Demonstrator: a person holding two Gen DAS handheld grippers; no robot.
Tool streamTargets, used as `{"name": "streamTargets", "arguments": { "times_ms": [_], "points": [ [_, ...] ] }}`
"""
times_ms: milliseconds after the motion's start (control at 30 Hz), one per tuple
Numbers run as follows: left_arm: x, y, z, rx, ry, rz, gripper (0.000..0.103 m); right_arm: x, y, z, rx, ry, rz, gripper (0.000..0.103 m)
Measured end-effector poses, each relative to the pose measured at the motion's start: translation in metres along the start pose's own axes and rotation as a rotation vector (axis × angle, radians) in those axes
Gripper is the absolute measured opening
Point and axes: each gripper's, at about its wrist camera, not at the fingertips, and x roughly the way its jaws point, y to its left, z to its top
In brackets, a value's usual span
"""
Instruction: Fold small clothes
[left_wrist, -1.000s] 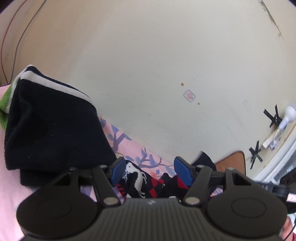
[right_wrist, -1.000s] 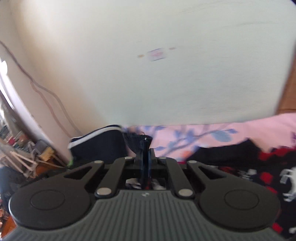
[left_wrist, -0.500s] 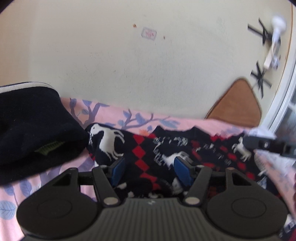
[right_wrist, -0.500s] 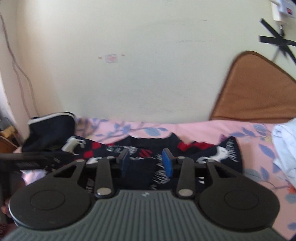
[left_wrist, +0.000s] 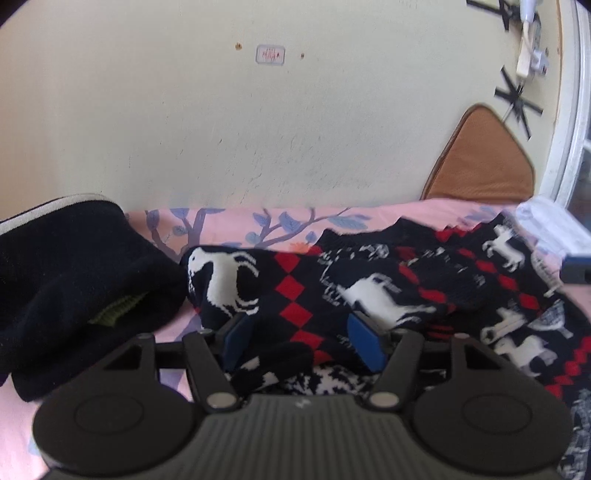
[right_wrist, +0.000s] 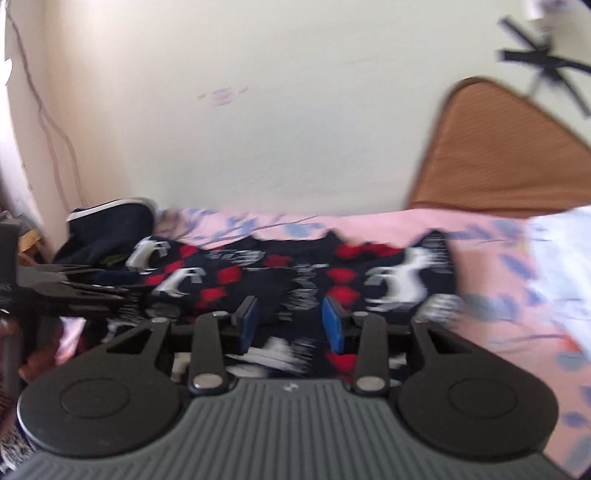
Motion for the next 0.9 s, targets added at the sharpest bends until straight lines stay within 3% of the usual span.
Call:
{"name": "streamTargets", "arguments": {
  "times_ms": [167, 400, 467, 667, 900],
  "points": [
    [-0.052, 0.008, -0.004, -0.07, 0.005, -0.06, 0.062, -0.047, -0.043, -0.03, 0.098, 0.031, -0.013, 0.044],
    [-0.106, -0.005, -0.076, -0.129, 0.162, -0.022, 0.062, -0.07, -0.044, -0.064, 0.126, 0.018, 0.051, 0.046],
    [-0.118, -0.017, -0.096, -0.137, 0.184, -0.021, 0.062, -0.068, -0.036, -0.064, 0.132, 0.01, 0.104, 0.046],
    [-0.165, -0.042, -0.132, -0.176, 0.147, 0.012, 0.065, -0.071, 0.018, -0.06, 0.036, -0.002, 0.336, 0.046],
    [-0.205, -0.048, -0.163, -0.278, 0.19, 0.014, 0.065, -0.067, 0.1, -0.076, -0.124, 0.072, 0.578, 0.046]
  ]
}}
